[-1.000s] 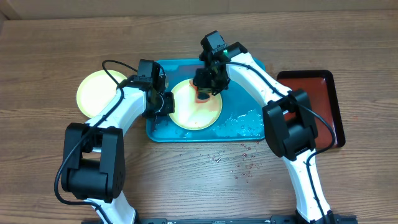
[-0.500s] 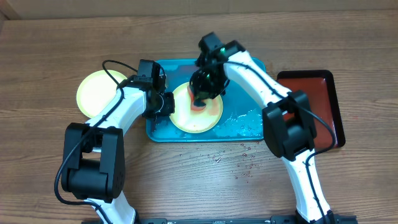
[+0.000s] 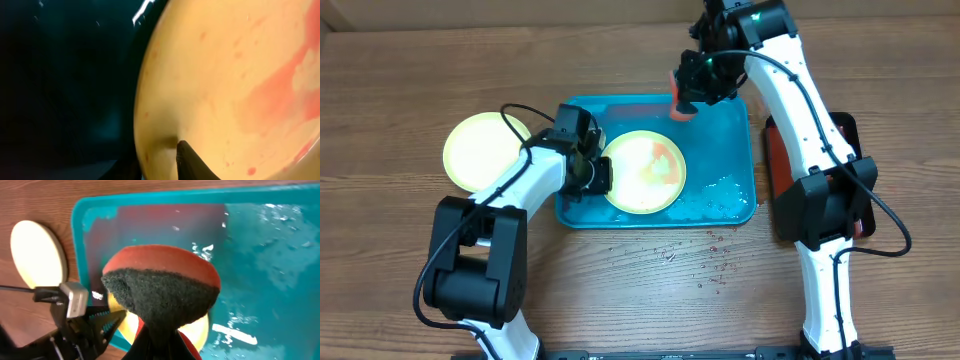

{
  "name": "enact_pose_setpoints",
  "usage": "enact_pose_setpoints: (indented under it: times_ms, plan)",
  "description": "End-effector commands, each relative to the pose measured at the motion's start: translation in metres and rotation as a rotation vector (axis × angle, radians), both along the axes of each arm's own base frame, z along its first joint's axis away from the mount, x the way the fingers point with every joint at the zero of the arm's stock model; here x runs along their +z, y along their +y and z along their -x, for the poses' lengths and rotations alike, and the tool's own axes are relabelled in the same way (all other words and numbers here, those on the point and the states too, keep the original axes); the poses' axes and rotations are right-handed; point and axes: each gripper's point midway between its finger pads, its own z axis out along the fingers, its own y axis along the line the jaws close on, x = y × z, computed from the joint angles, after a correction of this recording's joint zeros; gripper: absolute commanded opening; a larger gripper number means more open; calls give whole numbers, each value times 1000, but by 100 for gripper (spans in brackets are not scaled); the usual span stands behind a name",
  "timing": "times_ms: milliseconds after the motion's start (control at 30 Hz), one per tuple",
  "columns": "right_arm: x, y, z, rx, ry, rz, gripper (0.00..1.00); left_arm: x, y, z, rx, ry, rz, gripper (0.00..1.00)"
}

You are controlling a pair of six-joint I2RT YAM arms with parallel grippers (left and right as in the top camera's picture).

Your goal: Clean dirty plates on tray and stack at the side

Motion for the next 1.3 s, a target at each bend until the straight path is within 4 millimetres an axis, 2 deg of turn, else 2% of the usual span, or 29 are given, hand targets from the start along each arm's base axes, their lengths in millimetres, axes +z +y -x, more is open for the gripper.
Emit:
enact_pose_setpoints:
  times_ms: [0, 67, 133, 200, 333, 433, 600, 733, 867, 967, 1033, 1067, 1100, 1267]
  plan:
    - [17, -13, -3, -17, -47, 28, 4, -10, 4, 4, -6, 8, -37, 24]
    - [16, -15, -3, -22, -49, 42, 4, -10, 5, 2, -4, -2, -44, 24]
    - [16, -15, -3, -21, -48, 43, 4, -12, 5, 2, -3, -11, -43, 17]
    - [16, -15, -3, -21, -47, 43, 4, -14, 6, 2, -2, -15, -46, 4]
    - [16, -15, -2, -21, -44, 44, 4, -15, 11, 0, 6, -24, -78, 4]
    - [15, -16, 0, -21, -36, 47, 4, -7, 15, -6, 18, -32, -77, 4]
    - [12, -23, 2, -30, -26, 85, 4, 46, 33, -35, 39, -132, -132, 4]
    - [12, -23, 2, -31, -27, 88, 4, 109, 45, -58, 19, -277, -215, 4]
    - [12, -23, 2, -31, -27, 88, 4, 165, 58, -69, 4, -402, -302, 4]
    - [12, -23, 2, -31, -26, 88, 5, 193, 80, -70, 69, -468, -439, 4]
    - [12, -23, 2, -31, -27, 88, 5, 202, 91, -69, 100, -492, -535, 4]
    - [11, -25, 1, -35, -30, 99, 6, 209, 98, -65, 119, -504, -643, 4]
    - [10, -27, 0, -39, -34, 112, 8, 214, 96, -61, 119, -514, -723, 4]
    - [10, -28, 0, -41, -35, 118, 8, 239, 80, -51, 165, -602, -909, 4]
